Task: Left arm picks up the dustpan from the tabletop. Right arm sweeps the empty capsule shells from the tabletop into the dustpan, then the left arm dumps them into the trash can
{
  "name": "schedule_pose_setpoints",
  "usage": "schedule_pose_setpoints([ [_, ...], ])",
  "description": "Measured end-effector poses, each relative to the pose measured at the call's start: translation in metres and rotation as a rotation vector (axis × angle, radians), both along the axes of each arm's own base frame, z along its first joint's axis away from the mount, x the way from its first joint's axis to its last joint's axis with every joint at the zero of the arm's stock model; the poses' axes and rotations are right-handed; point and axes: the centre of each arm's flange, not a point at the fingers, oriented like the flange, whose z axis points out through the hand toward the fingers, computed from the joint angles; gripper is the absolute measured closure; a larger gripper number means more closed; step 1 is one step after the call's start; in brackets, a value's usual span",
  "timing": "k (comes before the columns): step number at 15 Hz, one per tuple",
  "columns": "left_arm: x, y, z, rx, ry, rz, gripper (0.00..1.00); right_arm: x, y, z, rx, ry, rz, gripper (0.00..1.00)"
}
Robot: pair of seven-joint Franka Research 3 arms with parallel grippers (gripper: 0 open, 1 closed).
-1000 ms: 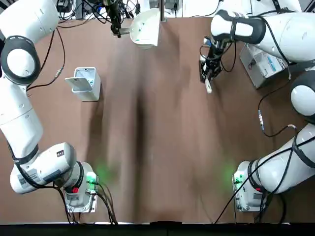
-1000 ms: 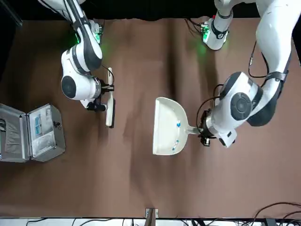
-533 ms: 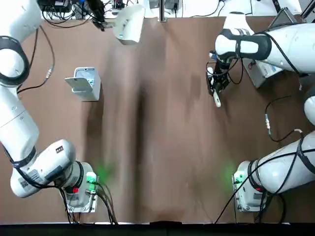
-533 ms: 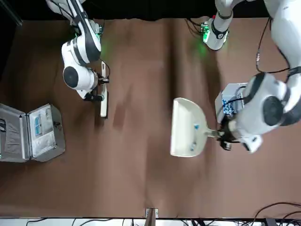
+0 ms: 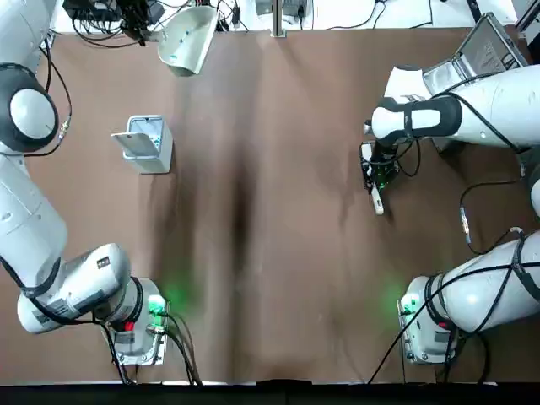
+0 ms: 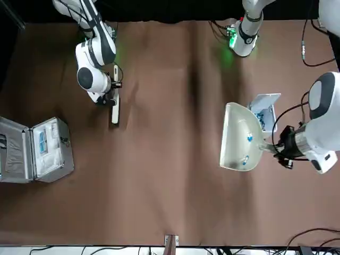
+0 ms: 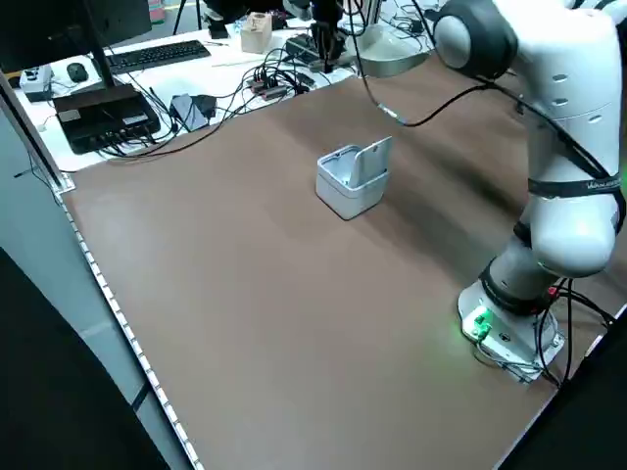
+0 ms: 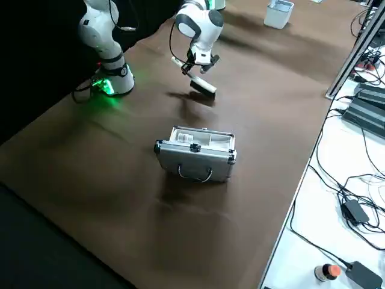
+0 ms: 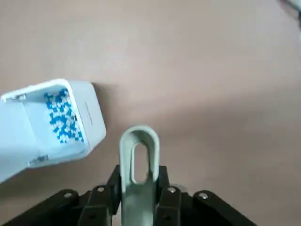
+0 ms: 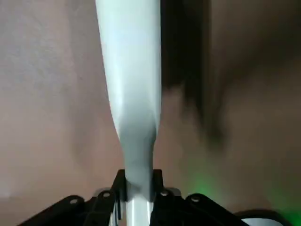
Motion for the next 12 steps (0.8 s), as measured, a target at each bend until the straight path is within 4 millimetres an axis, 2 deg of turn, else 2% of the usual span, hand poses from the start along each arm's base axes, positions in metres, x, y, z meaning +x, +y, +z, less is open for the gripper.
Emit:
schedule_pose_setpoints([
  [3, 0.000, 0.024, 0.013, 0.034, -0.039, -0.023, 0.67, -0.005, 0.000, -0.004, -0.002, -0.003, 0.006, 0.74],
  [6, -0.006, 0.043, 0.022, 0.039, -0.060, -0.052, 0.67, -0.001, 0.004, -0.001, 0.007, -0.043, 0.010, 0.74],
  [9, -0.021, 0.061, 0.030, 0.084, -0.110, -0.073, 0.67, 0.014, 0.006, 0.004, 0.030, -0.164, -0.006, 0.74],
  [12, -0.034, 0.071, 0.027, 0.116, -0.148, -0.086, 0.67, 0.014, 0.006, 0.003, 0.030, -0.173, -0.008, 0.74],
])
